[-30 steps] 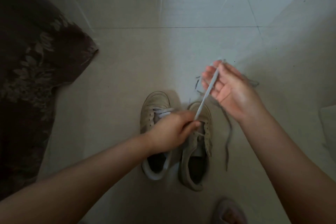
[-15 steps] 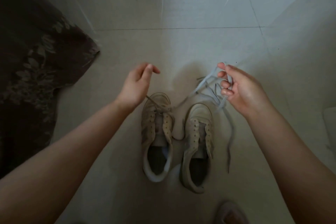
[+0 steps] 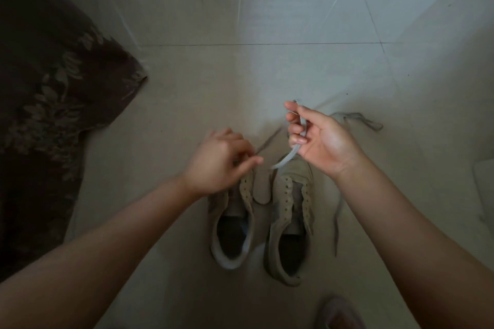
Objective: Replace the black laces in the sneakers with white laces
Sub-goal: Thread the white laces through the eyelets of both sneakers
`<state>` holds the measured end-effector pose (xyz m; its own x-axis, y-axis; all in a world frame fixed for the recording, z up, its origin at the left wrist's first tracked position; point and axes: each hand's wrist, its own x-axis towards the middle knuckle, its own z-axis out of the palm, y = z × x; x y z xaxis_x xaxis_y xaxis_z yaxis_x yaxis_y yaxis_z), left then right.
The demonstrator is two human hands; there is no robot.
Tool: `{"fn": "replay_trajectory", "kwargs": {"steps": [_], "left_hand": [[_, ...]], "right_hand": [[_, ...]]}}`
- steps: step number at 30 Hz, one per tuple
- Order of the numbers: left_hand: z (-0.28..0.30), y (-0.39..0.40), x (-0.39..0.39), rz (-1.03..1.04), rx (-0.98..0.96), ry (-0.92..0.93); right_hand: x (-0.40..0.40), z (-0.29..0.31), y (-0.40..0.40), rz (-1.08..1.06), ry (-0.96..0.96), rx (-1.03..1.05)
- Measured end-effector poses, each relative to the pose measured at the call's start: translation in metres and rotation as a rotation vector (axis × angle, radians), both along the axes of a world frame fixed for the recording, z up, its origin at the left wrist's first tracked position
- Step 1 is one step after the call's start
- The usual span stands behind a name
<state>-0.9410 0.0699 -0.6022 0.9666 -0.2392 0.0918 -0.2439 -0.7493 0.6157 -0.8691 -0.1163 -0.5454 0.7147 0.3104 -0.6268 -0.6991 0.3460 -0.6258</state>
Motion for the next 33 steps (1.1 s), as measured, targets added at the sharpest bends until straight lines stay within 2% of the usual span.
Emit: {"fn": "replay_trajectory", "kwargs": {"steps": [2,3,5,7,9,10,12,14,16,19,22,26,28,30,33], "left_hand": [[0.007,-0.022,-0.01,-0.027,-0.226,0.216],[0.008,-0.031,-0.013,-0.066,-0.223,0.274],[0.003,-0.042,-0.016,-0.145,-0.143,0.275],[-0.004,-0.041,-0.015,-0.128,-0.16,0.308],[-0.008,-0.036,-0.015,-0.075,-0.193,0.339],[-0.009,-0.033,-0.015,-0.025,-0.213,0.346],[-0.008,-0.026,-0.013,0.062,-0.195,0.309],[-0.006,-0.024,-0.01,0.044,0.033,0.204],[-0.006,-0.024,-0.007,-0.008,0.277,0.092],[-0.007,-0.018,-0.007,0.013,0.312,0.111],[-0.017,0.006,-0.007,0.054,0.253,0.02],[-0.022,0.019,-0.009,0.041,0.278,0.126],[-0.023,0.015,-0.01,0.103,0.239,0.147],[-0.021,0.013,-0.004,0.253,0.109,0.186],[-0.016,0.018,0.016,0.628,-0.387,0.301]], "right_hand": [[-0.001,-0.002,0.003,0.006,0.031,0.064],[-0.001,-0.003,0.005,0.001,0.039,0.096],[0.001,-0.004,0.007,-0.037,0.051,0.153],[0.002,-0.009,0.004,-0.101,0.073,0.215],[0.002,-0.018,-0.003,-0.096,0.094,0.179],[-0.001,-0.022,-0.006,-0.012,0.083,0.069],[-0.013,-0.029,-0.007,0.326,0.007,-0.298],[-0.029,-0.038,-0.002,0.58,-0.132,-0.608],[-0.039,-0.048,0.001,0.618,-0.304,-0.743],[-0.038,-0.055,0.002,0.578,-0.374,-0.713],[-0.033,-0.053,0.001,0.414,-0.287,-0.599],[-0.037,-0.061,0.001,0.338,-0.209,-0.465],[-0.04,-0.066,0.003,0.311,-0.162,-0.406],[-0.043,-0.07,0.004,0.27,-0.126,-0.32],[-0.047,-0.072,0.006,0.302,-0.134,-0.309]]}}
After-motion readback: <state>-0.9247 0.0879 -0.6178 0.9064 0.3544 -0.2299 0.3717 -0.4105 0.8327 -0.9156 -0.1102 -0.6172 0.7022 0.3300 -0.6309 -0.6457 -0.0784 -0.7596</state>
